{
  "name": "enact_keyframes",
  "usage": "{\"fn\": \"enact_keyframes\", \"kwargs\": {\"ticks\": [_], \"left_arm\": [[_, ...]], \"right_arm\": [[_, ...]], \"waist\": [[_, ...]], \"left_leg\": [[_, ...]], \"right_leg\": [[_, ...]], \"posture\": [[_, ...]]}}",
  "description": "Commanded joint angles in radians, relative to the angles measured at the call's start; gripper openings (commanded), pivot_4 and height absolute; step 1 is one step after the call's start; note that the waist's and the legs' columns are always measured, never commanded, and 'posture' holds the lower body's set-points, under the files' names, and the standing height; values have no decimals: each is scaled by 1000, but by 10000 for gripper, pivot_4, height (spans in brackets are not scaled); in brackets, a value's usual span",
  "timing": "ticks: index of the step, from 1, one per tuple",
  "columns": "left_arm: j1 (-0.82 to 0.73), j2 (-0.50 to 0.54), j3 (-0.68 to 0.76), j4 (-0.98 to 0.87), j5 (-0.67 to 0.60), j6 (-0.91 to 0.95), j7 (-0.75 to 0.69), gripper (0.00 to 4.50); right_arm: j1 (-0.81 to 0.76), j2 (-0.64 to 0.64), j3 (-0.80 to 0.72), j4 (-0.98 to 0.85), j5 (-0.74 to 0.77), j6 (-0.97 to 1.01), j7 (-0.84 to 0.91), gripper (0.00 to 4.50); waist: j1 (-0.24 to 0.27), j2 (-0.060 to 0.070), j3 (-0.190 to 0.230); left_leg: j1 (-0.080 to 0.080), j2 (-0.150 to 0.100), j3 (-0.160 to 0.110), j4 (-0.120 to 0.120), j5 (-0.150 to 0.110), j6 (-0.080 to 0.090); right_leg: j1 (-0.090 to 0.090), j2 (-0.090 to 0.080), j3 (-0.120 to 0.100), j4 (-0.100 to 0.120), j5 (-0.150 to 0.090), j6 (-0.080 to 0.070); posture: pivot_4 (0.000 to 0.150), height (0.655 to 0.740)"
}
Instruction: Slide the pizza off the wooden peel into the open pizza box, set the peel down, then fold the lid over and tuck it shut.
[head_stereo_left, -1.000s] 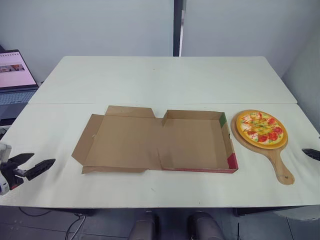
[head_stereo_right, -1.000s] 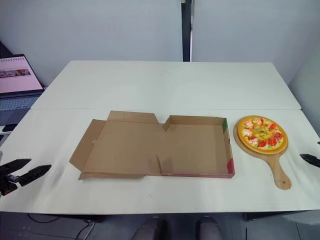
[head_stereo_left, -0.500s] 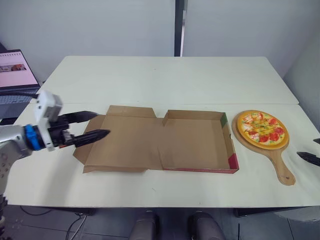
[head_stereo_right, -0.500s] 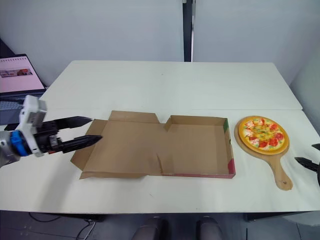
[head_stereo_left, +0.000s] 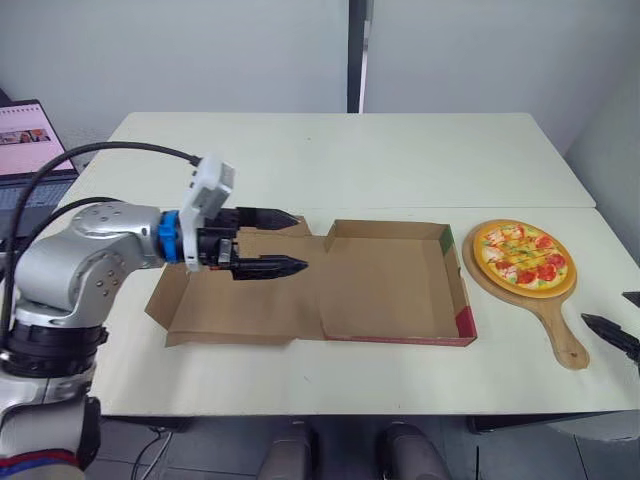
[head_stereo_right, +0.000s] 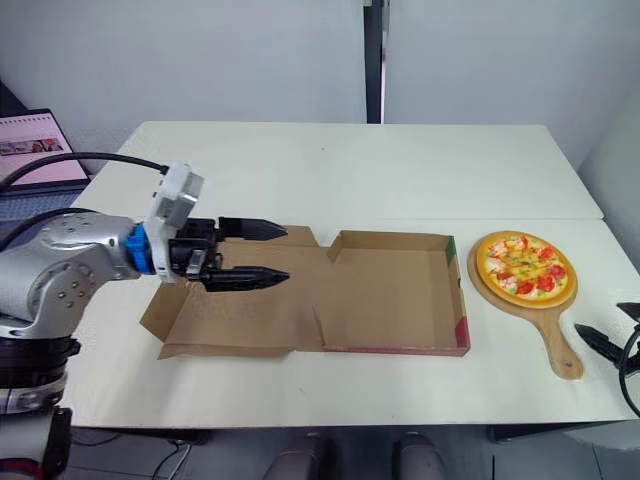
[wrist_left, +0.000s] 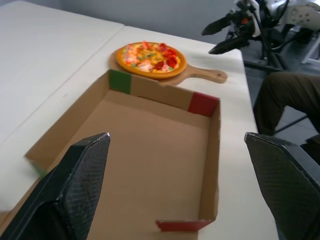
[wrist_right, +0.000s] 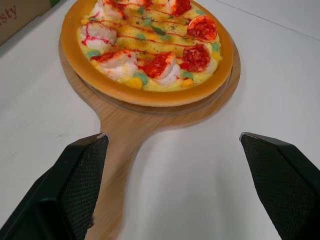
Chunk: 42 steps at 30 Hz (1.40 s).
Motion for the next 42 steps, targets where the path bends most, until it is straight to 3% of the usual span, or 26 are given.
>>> {"fn": "enact_keyframes", "kwargs": {"ticks": [1,8,18,28,42], "left_arm": [[-51,-21,-33,-17,-12,18,-31,44840],[-108,-91,-74,-37,-22,48,-29,44840],[-208,-131,-141,-78,16,89,7,44840],[-246,-144,-147,-92,3,107,-10,44840],[-233,-135,-145,-113,10,105,-20,44840]], "right_arm": [[40,4,-70,-176,51,167,-54,45000],[43,-3,-78,-346,121,367,-101,45000],[-43,-57,40,-340,92,532,-187,45000],[-235,-41,232,-143,46,531,-244,45000],[-328,-78,419,88,-26,404,-159,45000]], "waist": [[1,0,0],[1,-1,0],[0,-2,1],[-1,-2,1],[-4,-4,1]], "left_leg": [[0,0,0,0,0,0],[0,0,0,0,0,0],[0,0,-1,0,0,0],[0,-1,-1,0,0,0],[0,0,0,1,0,0]], "right_leg": [[0,0,0,0,0,0],[0,0,0,0,0,1],[1,1,0,0,0,1],[1,1,1,0,-1,1],[1,2,2,0,0,2]], "posture": [[1500,7400],[1500,7400],[1500,7400],[1500,7400],[1500,7400]]}}
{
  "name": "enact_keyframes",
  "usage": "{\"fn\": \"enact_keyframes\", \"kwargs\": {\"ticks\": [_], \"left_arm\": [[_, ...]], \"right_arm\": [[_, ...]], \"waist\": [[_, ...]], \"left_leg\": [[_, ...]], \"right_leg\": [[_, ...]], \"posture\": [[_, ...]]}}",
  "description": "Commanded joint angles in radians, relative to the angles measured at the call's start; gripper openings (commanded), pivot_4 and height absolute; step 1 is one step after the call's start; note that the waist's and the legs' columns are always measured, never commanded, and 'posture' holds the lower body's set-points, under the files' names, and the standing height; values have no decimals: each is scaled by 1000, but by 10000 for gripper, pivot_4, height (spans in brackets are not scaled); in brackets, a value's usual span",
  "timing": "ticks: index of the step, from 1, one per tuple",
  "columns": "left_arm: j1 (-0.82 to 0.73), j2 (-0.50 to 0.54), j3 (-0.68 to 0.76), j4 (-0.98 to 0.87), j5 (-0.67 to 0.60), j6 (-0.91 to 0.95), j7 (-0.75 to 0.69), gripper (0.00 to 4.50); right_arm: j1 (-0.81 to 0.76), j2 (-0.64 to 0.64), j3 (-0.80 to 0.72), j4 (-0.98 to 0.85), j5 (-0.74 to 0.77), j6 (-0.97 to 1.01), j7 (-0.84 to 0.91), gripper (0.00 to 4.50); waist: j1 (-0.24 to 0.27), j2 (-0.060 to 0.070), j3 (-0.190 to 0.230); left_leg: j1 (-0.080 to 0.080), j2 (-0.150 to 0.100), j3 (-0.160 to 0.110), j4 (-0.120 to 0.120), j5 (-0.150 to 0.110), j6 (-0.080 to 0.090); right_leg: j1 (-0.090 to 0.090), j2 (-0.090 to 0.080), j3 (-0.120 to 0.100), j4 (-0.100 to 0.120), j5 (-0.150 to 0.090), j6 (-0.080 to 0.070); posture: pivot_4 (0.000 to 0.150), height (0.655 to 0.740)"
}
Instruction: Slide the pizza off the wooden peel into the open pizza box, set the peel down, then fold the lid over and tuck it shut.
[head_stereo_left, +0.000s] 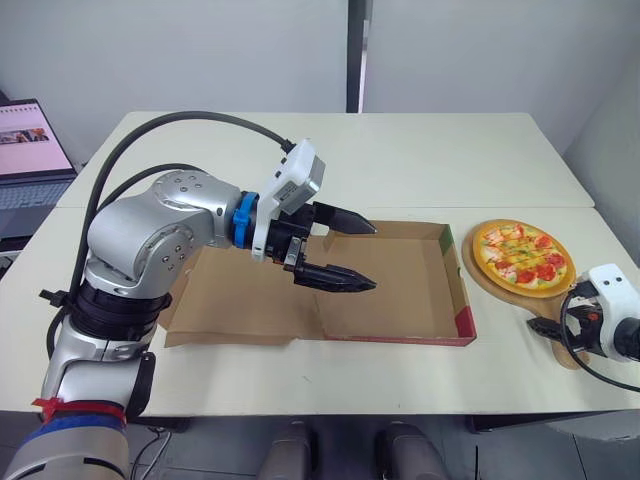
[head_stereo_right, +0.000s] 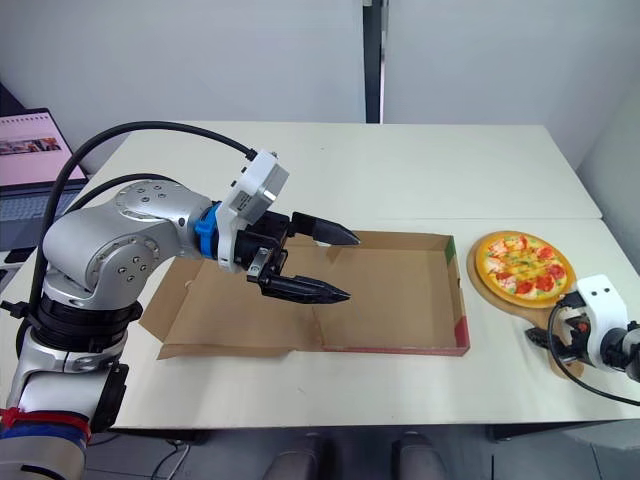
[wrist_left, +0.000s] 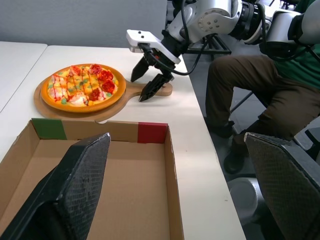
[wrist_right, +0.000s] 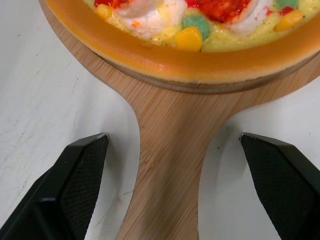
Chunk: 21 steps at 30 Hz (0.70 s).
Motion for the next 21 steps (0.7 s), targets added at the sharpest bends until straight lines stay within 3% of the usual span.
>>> {"fn": "enact_keyframes", "kwargs": {"ticks": [1,4,7,14,21], "left_arm": [[-6,11,9,-31,-8,-6,-11,44840],[-6,11,11,-30,-4,-5,-7,44840],[-5,15,12,-31,-2,-5,-10,45000],[-6,21,12,-27,4,-6,-11,45000],[-13,26,11,-10,13,-7,-13,45000]], "right_arm": [[-12,-12,40,53,-28,-31,19,45000],[-24,-19,58,81,-38,-43,35,45000],[-37,-20,69,106,-45,-53,45,39205],[-41,-5,62,127,-56,-48,43,17351],[4,36,-7,69,-46,-28,1,16341]], "waist": [[-1,-2,0],[-1,-3,-1],[-1,-4,-1],[-1,-6,-2],[3,-6,-2]], "left_leg": [[0,0,0,0,0,0],[2,0,0,0,0,0],[2,0,0,1,0,0],[2,0,0,1,0,0],[2,0,0,1,0,0]], "right_leg": [[0,0,0,0,0,0],[2,0,0,0,0,0],[2,0,1,0,0,1],[2,0,1,0,1,1],[3,0,1,0,1,1]], "posture": [[1500,7400],[1500,7400],[1500,7400],[1500,7400],[1500,7400]]}}
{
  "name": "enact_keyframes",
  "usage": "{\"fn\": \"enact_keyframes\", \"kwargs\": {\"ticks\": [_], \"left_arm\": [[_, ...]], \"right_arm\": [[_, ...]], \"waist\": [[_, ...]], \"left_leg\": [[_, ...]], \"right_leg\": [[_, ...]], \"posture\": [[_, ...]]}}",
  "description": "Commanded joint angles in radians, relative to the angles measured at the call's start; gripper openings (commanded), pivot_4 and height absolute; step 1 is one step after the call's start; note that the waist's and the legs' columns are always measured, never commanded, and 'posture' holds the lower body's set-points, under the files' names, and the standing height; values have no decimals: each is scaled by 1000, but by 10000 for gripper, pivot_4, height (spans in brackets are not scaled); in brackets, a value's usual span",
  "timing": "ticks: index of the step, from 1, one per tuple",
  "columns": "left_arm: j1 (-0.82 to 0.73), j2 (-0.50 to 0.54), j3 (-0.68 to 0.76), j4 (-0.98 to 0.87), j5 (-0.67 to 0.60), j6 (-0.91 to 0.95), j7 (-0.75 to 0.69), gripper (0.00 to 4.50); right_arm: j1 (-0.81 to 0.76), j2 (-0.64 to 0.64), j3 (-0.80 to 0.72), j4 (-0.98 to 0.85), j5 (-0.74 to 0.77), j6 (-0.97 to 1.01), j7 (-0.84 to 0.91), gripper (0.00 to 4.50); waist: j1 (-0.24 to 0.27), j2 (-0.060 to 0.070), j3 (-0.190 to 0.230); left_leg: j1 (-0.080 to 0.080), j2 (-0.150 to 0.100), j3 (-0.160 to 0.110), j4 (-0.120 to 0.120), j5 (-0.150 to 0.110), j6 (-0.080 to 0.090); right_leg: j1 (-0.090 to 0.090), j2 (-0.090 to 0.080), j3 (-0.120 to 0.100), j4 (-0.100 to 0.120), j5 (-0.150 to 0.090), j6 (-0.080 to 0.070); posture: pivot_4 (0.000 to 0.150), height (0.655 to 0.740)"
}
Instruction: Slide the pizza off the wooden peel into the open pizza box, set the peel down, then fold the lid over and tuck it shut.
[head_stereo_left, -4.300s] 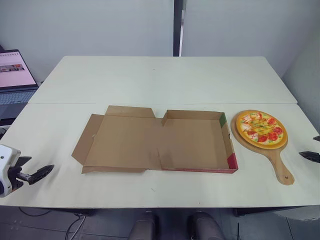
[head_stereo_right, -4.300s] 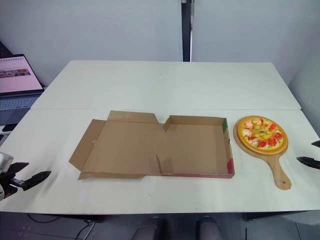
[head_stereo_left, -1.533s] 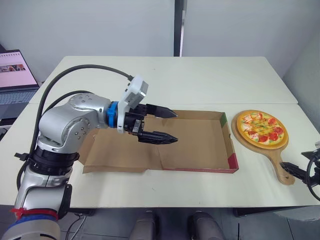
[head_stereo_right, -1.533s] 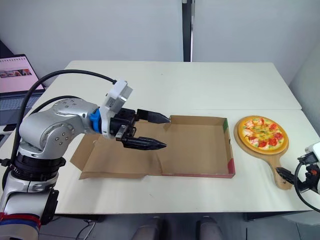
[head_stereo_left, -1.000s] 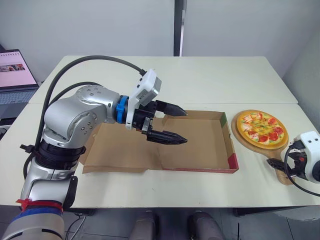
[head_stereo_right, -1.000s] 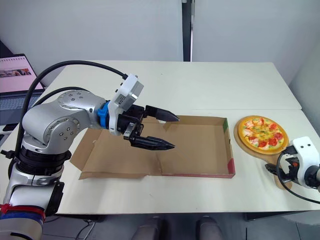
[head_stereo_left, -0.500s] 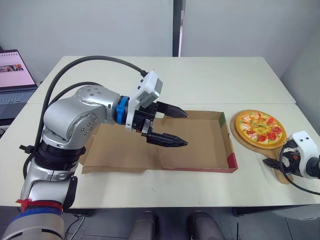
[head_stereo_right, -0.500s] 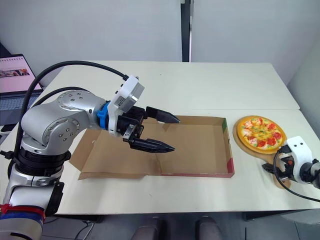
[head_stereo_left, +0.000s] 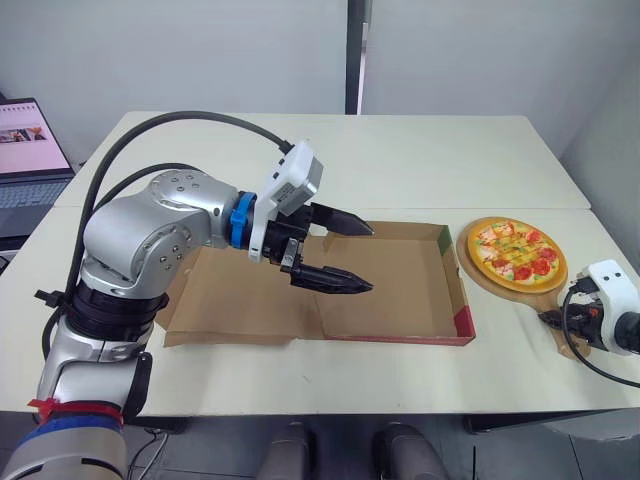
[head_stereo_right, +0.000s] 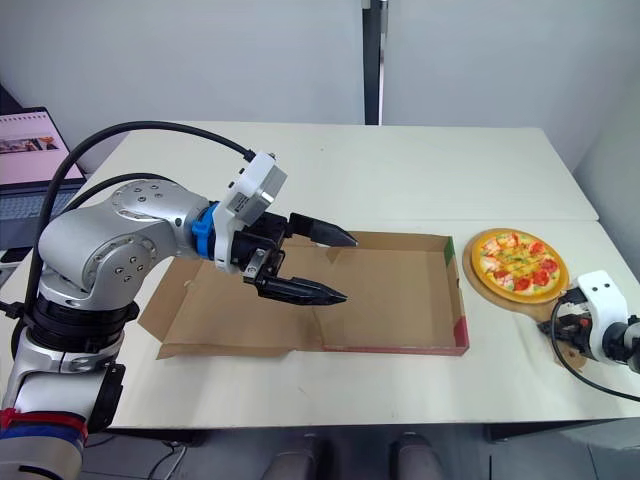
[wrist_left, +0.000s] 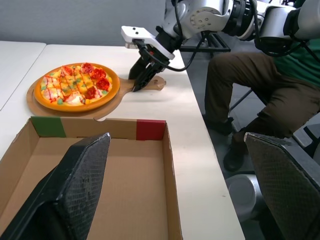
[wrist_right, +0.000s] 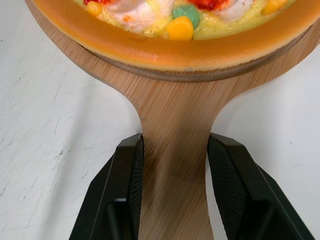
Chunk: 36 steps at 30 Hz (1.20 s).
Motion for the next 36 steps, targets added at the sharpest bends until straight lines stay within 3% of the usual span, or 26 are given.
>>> {"fn": "enact_keyframes", "kwargs": {"ticks": [1,19,36], "left_arm": [[-17,11,11,-2,7,-10,-2,45000],[-37,42,23,70,56,-36,-39,45000],[-22,77,34,96,86,-60,-58,45000]], "right_arm": [[39,32,-26,-27,-9,12,-42,16338],[57,83,-256,-252,18,2,-132,16042],[32,62,-289,-303,36,-18,-99,16042]], "waist": [[2,0,0],[1,2,1],[-1,3,2]], "left_leg": [[0,0,0,0,0,0],[-3,0,2,-1,0,0],[-4,0,5,-2,0,0]], "right_leg": [[0,0,0,0,0,0],[-5,0,2,1,0,0],[-8,0,5,1,0,0]], "posture": [[1500,7400],[1500,7400],[1500,7400]]}}
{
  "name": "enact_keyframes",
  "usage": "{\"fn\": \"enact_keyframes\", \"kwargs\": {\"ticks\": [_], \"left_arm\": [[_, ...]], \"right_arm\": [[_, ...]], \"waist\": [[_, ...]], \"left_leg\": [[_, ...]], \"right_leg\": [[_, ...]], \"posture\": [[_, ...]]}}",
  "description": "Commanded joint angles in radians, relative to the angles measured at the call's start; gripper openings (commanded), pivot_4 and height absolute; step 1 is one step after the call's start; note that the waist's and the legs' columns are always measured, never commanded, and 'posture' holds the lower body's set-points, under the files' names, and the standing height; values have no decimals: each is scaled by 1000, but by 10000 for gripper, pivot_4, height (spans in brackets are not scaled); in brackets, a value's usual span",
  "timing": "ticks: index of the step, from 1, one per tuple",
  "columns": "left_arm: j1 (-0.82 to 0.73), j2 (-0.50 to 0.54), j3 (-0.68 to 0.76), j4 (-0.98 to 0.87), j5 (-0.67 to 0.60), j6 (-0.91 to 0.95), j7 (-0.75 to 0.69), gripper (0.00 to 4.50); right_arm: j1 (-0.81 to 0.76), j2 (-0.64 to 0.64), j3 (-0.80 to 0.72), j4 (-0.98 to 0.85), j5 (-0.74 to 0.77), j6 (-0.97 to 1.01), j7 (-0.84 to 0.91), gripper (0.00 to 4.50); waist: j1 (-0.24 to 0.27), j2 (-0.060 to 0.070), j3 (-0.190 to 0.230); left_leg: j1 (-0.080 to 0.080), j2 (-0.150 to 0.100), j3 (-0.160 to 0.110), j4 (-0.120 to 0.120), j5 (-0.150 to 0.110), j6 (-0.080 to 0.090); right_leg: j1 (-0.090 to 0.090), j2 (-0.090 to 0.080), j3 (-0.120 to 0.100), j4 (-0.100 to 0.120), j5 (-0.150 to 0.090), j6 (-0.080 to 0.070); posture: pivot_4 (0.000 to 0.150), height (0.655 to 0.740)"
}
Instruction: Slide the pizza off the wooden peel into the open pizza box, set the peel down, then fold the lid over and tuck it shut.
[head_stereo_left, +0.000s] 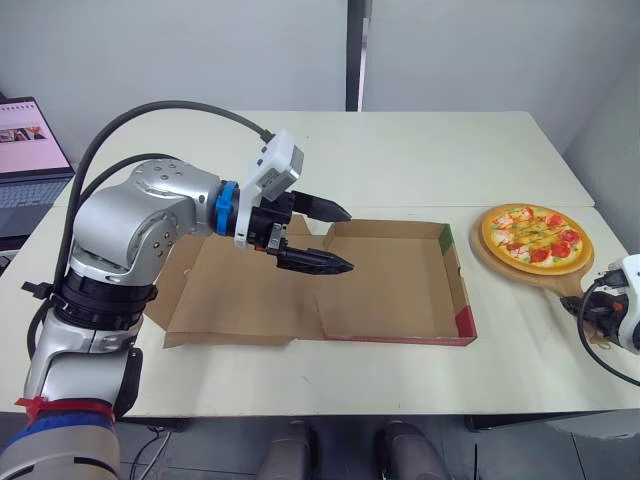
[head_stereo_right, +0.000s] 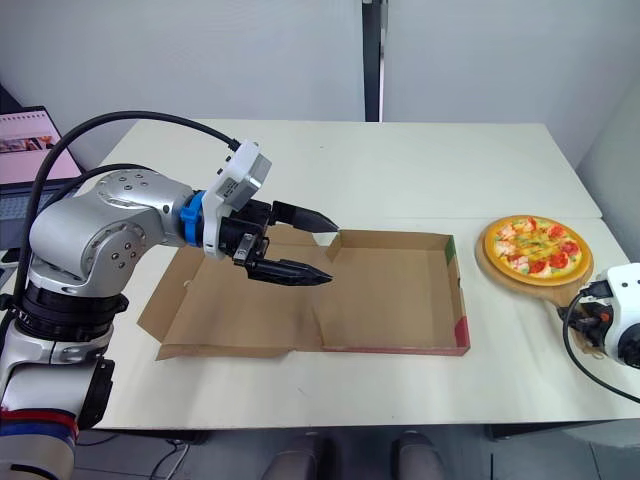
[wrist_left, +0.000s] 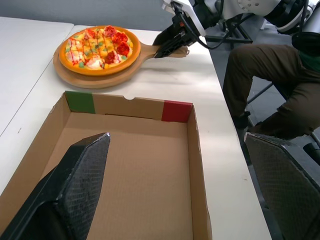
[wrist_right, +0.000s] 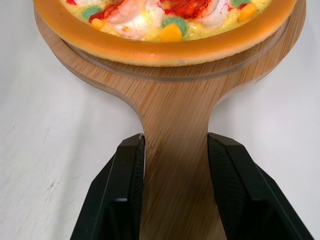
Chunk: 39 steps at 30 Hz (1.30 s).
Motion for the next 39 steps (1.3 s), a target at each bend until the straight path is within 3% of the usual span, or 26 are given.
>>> {"fn": "enact_keyframes", "kwargs": {"ticks": [1,14,23,39], "left_arm": [[-2,31,37,-8,5,-16,-6,45000],[43,138,73,4,14,-42,-40,45000],[119,199,118,-61,3,-40,-42,45000],[274,354,294,-145,-69,-20,-43,45000]], "right_arm": [[-45,-42,-71,-87,26,-49,18,16042],[-249,-149,42,-86,62,-60,90,16042],[-344,-208,182,-85,85,-159,245,16042],[-390,-220,321,-26,2,-366,355,16042]], "waist": [[-1,0,0],[-2,2,2],[-4,2,2],[-2,2,2]], "left_leg": [[0,0,0,0,0,0],[0,0,1,0,0,0],[-1,0,2,0,0,0],[-1,1,2,0,0,0]], "right_leg": [[0,0,0,0,0,0],[-1,0,1,0,0,0],[-2,0,2,0,0,0],[-2,0,2,0,0,0]], "posture": [[1500,7400],[1500,7400],[1500,7400],[1500,7400]]}}
